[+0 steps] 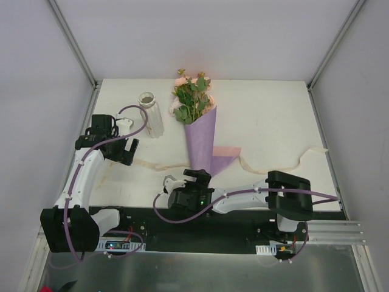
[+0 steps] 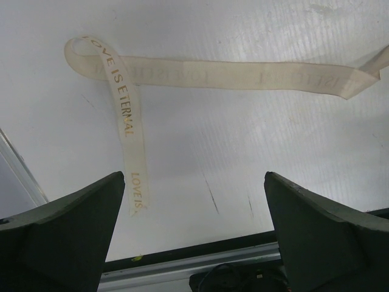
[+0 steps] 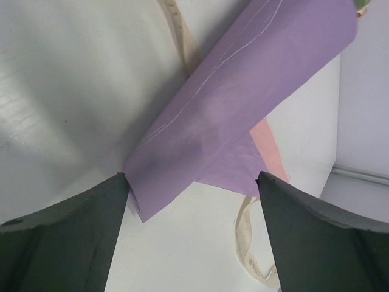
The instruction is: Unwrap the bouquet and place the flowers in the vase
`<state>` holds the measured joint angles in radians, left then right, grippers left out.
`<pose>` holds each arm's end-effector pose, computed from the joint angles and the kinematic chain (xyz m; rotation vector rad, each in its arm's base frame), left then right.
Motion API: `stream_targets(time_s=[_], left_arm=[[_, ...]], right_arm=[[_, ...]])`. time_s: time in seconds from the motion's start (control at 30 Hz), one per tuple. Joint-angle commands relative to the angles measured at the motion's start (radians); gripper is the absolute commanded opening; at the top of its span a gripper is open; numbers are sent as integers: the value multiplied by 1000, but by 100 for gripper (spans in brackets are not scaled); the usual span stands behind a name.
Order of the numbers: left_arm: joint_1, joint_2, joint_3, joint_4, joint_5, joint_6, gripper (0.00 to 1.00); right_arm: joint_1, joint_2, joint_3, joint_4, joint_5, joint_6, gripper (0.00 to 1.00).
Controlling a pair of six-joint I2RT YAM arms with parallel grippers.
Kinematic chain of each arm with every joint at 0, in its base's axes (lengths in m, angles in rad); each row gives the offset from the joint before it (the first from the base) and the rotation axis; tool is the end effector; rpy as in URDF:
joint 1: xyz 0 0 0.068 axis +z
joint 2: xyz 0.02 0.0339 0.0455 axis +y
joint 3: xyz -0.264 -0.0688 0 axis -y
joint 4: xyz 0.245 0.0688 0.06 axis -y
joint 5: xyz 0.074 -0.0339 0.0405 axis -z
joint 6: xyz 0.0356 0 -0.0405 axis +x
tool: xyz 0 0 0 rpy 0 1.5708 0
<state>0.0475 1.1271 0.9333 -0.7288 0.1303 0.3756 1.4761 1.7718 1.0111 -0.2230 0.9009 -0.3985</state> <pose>0.2246 0.0060 0.2765 0.4590 2.4396 0.0168 0.0604 0.3406 0.1667 -1.5416 1.5210 -0.5571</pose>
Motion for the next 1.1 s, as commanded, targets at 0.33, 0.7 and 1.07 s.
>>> stream_targets(time_s=[0.33, 0.7, 1.07], left_arm=[[6, -33, 7, 0, 20, 26, 99], [6, -26, 18, 0, 25, 39, 99], [8, -29, 7, 0, 22, 51, 99]], right_arm=[[-2, -434, -160, 93, 147, 118, 84], [13, -384, -126, 36, -103, 141, 98], [-3, -230, -43, 42, -218, 69, 96]])
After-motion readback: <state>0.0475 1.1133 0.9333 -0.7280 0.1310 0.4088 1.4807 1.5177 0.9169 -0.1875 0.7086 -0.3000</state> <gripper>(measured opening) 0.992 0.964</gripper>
